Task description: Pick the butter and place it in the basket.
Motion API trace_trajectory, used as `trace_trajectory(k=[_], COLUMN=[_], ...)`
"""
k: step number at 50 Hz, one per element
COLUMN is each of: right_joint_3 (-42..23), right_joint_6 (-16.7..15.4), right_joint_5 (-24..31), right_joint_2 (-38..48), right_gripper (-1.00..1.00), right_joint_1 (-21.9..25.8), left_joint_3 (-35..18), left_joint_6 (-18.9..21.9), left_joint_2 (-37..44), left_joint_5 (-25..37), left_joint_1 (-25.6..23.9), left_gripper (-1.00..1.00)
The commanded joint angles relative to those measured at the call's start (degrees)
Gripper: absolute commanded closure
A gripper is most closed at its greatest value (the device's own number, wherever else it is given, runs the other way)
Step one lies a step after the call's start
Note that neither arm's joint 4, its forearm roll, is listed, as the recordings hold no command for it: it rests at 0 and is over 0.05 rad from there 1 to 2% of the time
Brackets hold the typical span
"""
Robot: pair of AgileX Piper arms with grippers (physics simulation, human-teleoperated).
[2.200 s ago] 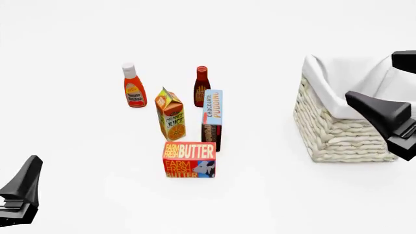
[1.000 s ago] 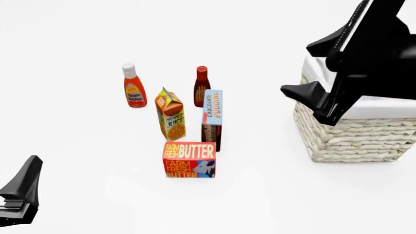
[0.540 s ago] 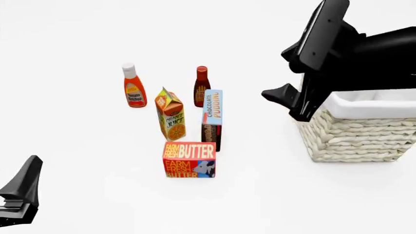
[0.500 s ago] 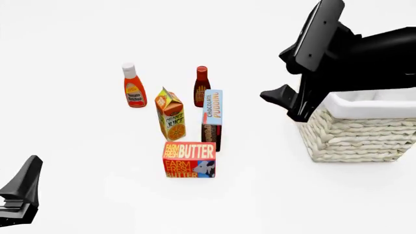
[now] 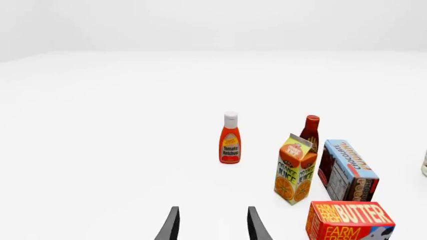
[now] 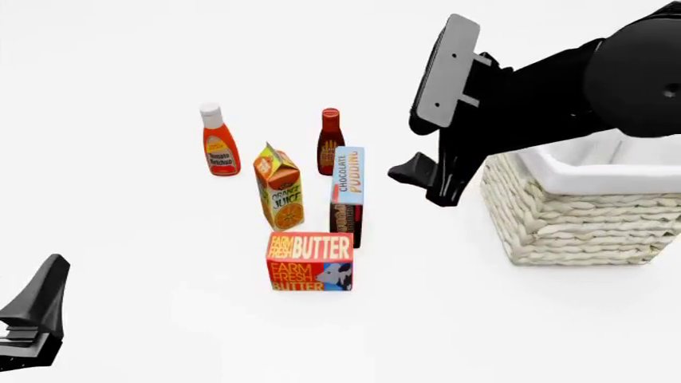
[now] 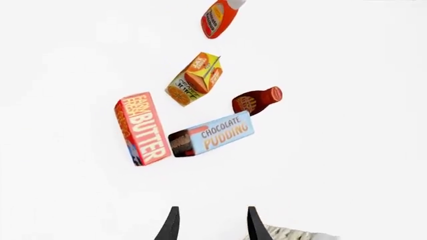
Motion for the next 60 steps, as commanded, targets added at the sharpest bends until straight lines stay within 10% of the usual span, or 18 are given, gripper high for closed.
trace_trajectory(k=[1,60], right_joint_3=[-2.41,-7.90], right_joint_6=[-0.18,0.12], right_joint_5=[0.83,4.22], right_joint_2=[4.17,17.34], right_gripper=[-1.00,-1.00], right_joint_1=[1.94,7.59], left_joint_3=[0.00,0.00], left_joint_6=[0.00,0.00], left_joint_2=[0.00,0.00], left_joint_5=[0.00,0.00], left_joint_1=[0.00,0.00], left_gripper=[-1.00,-1.00])
